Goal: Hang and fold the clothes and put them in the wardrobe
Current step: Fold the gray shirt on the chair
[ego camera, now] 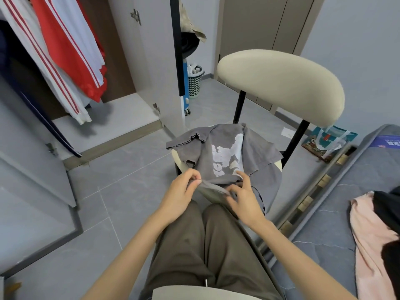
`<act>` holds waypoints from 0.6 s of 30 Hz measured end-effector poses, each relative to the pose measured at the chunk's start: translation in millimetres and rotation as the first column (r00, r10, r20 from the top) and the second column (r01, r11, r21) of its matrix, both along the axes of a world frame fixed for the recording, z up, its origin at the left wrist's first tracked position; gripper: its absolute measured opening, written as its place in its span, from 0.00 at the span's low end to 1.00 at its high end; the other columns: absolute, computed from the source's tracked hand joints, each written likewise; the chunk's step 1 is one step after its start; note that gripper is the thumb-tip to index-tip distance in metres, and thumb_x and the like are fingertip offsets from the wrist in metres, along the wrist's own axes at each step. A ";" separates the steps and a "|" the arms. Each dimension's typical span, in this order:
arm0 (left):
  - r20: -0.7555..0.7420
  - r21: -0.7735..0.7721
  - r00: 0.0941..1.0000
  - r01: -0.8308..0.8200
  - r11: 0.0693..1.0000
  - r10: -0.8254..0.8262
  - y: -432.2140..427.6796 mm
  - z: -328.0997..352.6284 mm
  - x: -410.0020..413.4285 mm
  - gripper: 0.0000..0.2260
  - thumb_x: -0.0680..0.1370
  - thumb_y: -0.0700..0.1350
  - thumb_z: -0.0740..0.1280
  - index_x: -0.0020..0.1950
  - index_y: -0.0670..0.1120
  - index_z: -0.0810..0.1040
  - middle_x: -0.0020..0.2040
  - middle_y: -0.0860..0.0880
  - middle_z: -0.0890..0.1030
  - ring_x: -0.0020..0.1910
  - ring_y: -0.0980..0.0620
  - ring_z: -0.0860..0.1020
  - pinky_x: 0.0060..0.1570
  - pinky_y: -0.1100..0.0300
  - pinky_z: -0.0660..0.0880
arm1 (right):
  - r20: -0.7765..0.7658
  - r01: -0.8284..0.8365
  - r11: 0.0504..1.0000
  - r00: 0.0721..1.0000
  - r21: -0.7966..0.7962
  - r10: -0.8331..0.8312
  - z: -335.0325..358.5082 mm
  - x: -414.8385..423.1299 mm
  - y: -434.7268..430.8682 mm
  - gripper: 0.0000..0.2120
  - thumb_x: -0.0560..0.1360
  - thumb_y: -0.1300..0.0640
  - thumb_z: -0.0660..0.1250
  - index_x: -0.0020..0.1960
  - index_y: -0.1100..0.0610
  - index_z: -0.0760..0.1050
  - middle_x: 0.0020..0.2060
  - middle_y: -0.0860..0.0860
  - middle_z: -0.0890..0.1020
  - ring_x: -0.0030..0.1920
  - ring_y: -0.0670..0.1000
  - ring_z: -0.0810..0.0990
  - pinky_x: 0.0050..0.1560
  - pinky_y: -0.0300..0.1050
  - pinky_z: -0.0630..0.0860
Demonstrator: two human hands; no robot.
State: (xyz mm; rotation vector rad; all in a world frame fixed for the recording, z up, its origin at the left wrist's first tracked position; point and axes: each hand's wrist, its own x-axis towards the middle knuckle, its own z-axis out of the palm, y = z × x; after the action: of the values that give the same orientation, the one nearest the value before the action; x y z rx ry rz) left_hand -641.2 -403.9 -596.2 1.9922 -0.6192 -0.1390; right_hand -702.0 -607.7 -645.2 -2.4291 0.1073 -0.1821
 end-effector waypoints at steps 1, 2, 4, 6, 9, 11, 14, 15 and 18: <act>0.033 0.025 0.999 -0.017 1.000 0.016 2.8 -0.3 1.9 0.05 0.81 0.39 0.61 0.45 0.46 0.71 0.39 0.53 0.73 0.39 0.52 0.71 0.43 0.58 0.68 | 0.036 0.042 0.999 0.998 0.004 -0.042 7.0 -1.0 0.0 0.06 0.77 0.63 0.67 0.43 0.54 0.77 0.70 0.56 0.62 0.53 0.50 0.73 0.57 0.41 0.69; 0.067 0.050 0.997 -0.041 0.998 0.038 6.4 -1.0 4.8 0.06 0.81 0.39 0.60 0.45 0.46 0.70 0.39 0.55 0.72 0.39 0.52 0.70 0.43 0.58 0.67 | 0.073 0.059 0.998 0.996 0.016 -0.060 15.6 -1.8 -0.7 0.04 0.78 0.63 0.66 0.46 0.58 0.79 0.66 0.54 0.66 0.51 0.49 0.73 0.54 0.40 0.69; 0.099 0.079 0.991 -0.097 0.992 0.089 13.9 -3.1 9.4 0.07 0.82 0.39 0.60 0.45 0.47 0.69 0.39 0.56 0.72 0.40 0.52 0.71 0.41 0.61 0.66 | 0.117 0.013 0.998 0.993 0.055 -0.020 38.5 -6.6 -4.4 0.05 0.79 0.61 0.65 0.51 0.56 0.79 0.52 0.48 0.76 0.42 0.49 0.74 0.46 0.42 0.71; 0.097 0.093 0.989 -0.122 0.988 0.113 17.0 -3.8 9.6 0.07 0.82 0.39 0.59 0.45 0.48 0.69 0.40 0.55 0.73 0.41 0.52 0.72 0.40 0.64 0.66 | 0.116 -0.071 0.992 0.991 0.101 0.060 65.5 -14.1 -7.7 0.05 0.80 0.57 0.64 0.51 0.50 0.78 0.34 0.45 0.78 0.33 0.50 0.74 0.39 0.43 0.71; 0.098 0.158 0.991 -0.104 0.982 0.089 12.3 -4.7 5.8 0.06 0.82 0.38 0.58 0.46 0.46 0.68 0.40 0.51 0.73 0.40 0.50 0.70 0.40 0.59 0.66 | 0.078 -0.165 0.982 0.982 -0.087 0.172 92.4 -23.3 -7.6 0.06 0.81 0.53 0.62 0.53 0.48 0.77 0.25 0.41 0.74 0.28 0.45 0.71 0.32 0.37 0.63; 0.094 0.211 0.993 -0.085 0.974 0.066 9.7 -6.7 2.6 0.05 0.82 0.40 0.57 0.47 0.46 0.68 0.42 0.51 0.73 0.44 0.48 0.70 0.44 0.54 0.68 | 0.045 -0.159 0.969 0.984 -0.188 0.170 100.0 -26.4 -5.0 0.07 0.81 0.50 0.61 0.53 0.48 0.78 0.28 0.35 0.75 0.30 0.42 0.71 0.32 0.38 0.61; -0.026 0.211 0.998 0.063 0.975 -0.058 12.4 -12.8 -7.4 0.07 0.80 0.53 0.61 0.59 0.58 0.69 0.51 0.59 0.73 0.57 0.54 0.69 0.57 0.60 0.68 | -0.046 -0.206 0.974 0.978 -0.096 0.202 100.0 -29.2 -2.1 0.08 0.80 0.51 0.62 0.51 0.49 0.80 0.33 0.44 0.80 0.35 0.47 0.75 0.38 0.45 0.70; -0.060 0.206 0.990 0.135 0.969 -0.125 12.5 -13.2 -13.3 0.13 0.78 0.59 0.63 0.62 0.64 0.67 0.55 0.63 0.71 0.61 0.58 0.67 0.60 0.65 0.66 | -0.081 -0.229 0.973 0.971 -0.022 0.226 99.0 -30.4 -0.8 0.07 0.80 0.53 0.63 0.49 0.50 0.80 0.35 0.47 0.81 0.37 0.50 0.77 0.42 0.48 0.73; 0.001 0.262 0.972 0.226 0.938 -0.234 8.0 -15.8 -26.5 0.21 0.71 0.63 0.68 0.63 0.64 0.70 0.59 0.67 0.72 0.62 0.64 0.65 0.64 0.65 0.64 | -0.118 -0.249 0.959 0.957 0.133 0.264 92.7 -35.2 1.3 0.07 0.79 0.56 0.66 0.45 0.49 0.80 0.39 0.50 0.83 0.40 0.52 0.78 0.45 0.46 0.73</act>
State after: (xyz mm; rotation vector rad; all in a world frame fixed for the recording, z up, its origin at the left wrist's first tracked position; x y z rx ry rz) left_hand -667.7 -396.0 -612.0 2.1716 -0.8933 -0.3470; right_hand -737.2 -606.4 -552.5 -2.3094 -0.1347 0.1041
